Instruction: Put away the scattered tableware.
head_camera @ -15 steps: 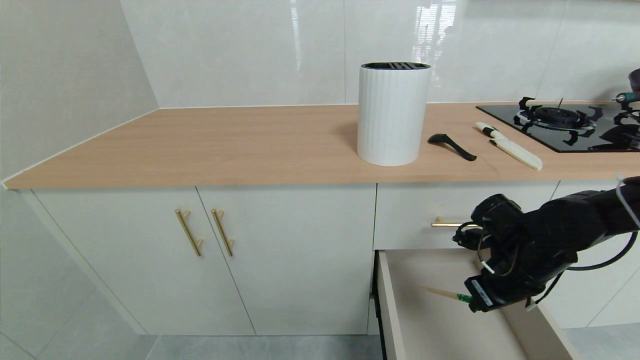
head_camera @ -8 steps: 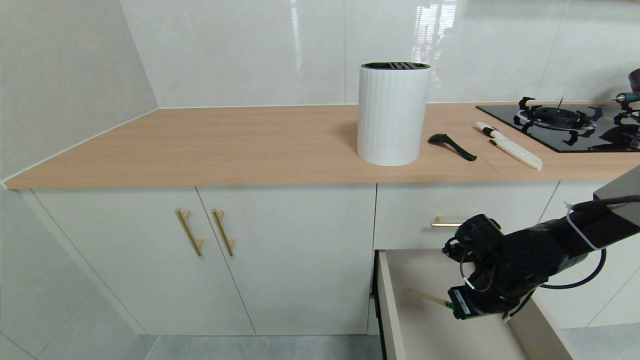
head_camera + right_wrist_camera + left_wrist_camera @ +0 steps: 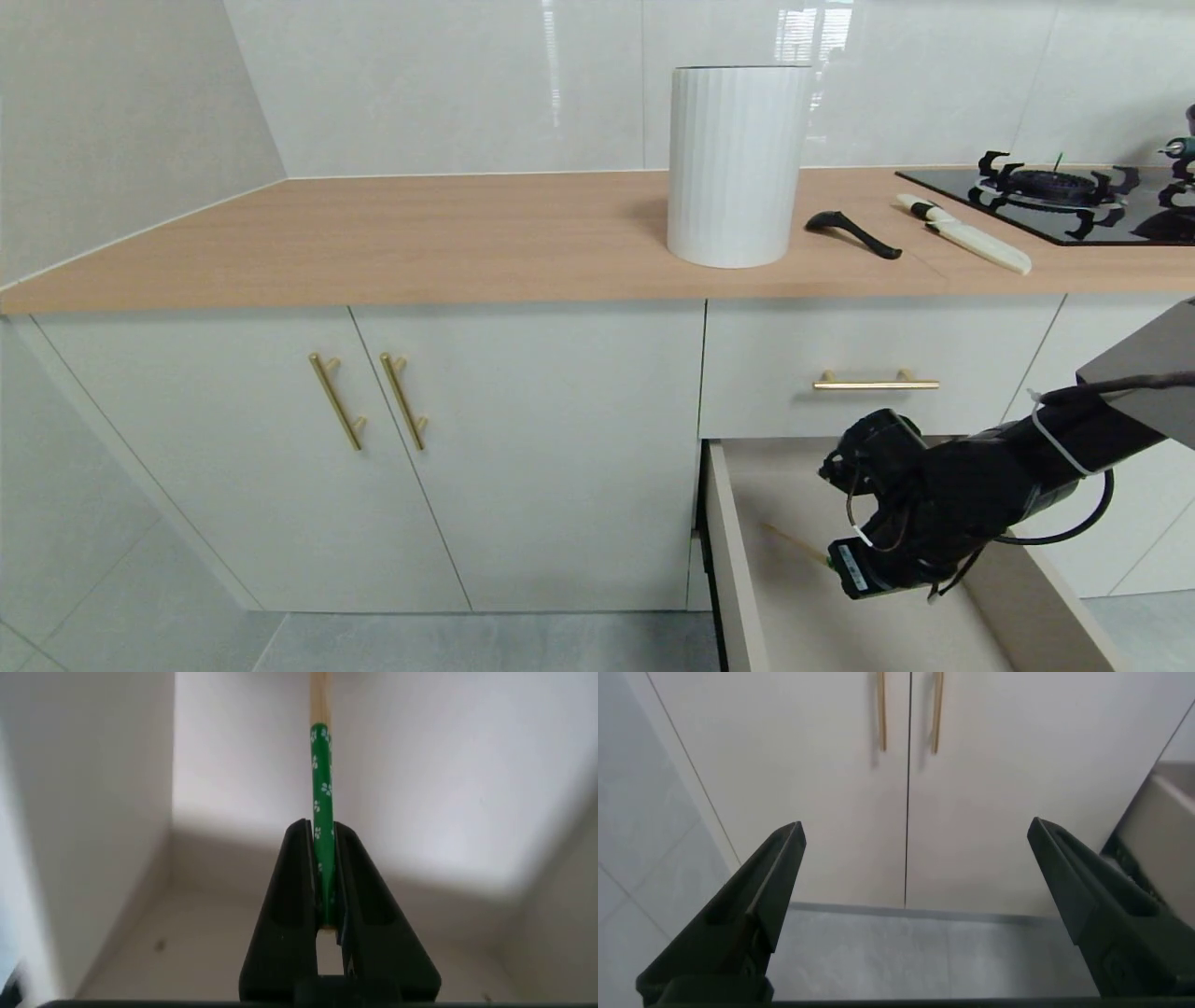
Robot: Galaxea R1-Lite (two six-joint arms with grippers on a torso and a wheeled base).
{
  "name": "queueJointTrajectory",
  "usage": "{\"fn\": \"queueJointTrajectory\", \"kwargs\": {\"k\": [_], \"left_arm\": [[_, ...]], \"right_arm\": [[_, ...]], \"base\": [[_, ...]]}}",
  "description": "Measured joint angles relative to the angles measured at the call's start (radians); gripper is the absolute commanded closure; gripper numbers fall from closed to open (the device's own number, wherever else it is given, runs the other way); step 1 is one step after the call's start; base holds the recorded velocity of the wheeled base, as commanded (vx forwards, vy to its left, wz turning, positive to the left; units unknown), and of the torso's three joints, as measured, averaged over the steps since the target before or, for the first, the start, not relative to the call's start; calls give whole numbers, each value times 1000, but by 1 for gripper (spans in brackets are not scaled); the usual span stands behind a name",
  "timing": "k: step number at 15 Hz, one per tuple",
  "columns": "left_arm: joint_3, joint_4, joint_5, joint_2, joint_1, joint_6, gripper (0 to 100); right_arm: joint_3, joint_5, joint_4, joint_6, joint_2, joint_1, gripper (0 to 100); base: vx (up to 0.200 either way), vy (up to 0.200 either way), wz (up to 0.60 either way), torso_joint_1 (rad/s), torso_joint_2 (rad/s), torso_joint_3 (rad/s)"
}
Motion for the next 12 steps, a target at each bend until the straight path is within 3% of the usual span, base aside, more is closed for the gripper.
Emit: {"fn": "queueJointTrajectory", "kwargs": {"k": [4,12], "left_arm": [[0,1,0,0,0,0,0],[0,1,0,0,0,0,0]], "right_arm": [[14,0,-118,15,8,1,100],[-14,-65,-195,27,134,17,100]], "base": [[0,0,0,-23,254,232],[0,0,0,0,8,5]]}}
